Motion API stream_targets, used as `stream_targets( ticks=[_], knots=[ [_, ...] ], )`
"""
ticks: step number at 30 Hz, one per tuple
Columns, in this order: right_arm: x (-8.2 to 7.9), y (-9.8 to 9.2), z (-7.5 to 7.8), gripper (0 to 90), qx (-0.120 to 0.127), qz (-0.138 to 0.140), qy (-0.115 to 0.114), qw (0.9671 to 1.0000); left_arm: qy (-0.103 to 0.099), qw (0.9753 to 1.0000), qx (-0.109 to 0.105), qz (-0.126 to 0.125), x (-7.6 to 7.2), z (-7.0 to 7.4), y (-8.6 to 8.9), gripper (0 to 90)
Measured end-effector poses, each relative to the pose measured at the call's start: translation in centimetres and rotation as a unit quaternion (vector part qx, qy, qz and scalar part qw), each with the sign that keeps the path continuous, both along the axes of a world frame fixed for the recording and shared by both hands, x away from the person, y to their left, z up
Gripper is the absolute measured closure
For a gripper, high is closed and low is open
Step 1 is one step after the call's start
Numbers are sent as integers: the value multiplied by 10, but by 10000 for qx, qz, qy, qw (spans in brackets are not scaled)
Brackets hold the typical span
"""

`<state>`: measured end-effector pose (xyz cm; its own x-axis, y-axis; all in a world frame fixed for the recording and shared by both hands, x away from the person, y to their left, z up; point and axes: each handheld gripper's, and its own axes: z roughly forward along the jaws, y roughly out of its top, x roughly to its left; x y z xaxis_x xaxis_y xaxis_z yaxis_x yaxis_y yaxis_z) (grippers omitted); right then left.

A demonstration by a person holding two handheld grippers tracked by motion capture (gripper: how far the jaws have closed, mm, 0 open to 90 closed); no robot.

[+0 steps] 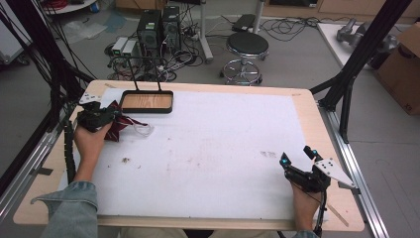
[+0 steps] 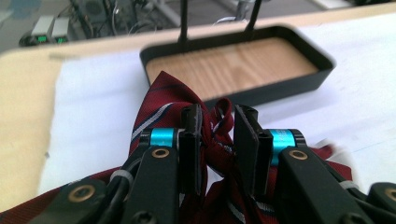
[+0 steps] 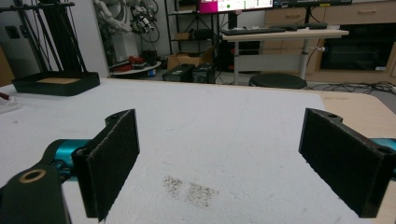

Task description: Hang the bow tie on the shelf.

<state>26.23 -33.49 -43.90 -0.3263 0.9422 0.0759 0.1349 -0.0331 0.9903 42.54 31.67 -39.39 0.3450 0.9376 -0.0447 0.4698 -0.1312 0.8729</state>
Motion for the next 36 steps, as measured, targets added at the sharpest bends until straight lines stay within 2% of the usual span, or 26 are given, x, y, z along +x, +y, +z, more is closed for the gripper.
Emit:
stream_targets(
  ticks=[3,8,13,17,28,36],
  knots=[
    [0,0,0,114,6,-4,-1,10000,-214,9997,57,-122,-3,15,2,719],
    [0,0,0,114,-1,-9,1,10000,-473,9984,-52,-315,-7,35,7,719],
    [0,0,0,114,-10,-7,5,10000,-590,9970,-186,-469,-5,50,13,719],
    [0,0,0,114,-9,-12,7,10000,-714,9959,-199,-519,-2,59,14,719],
    [0,0,0,114,-1,-4,17,10000,-942,9950,-87,-331,9,88,16,719],
    [1,1,0,114,-3,16,28,10000,-1073,9936,-66,-344,16,102,17,719]
  ],
)
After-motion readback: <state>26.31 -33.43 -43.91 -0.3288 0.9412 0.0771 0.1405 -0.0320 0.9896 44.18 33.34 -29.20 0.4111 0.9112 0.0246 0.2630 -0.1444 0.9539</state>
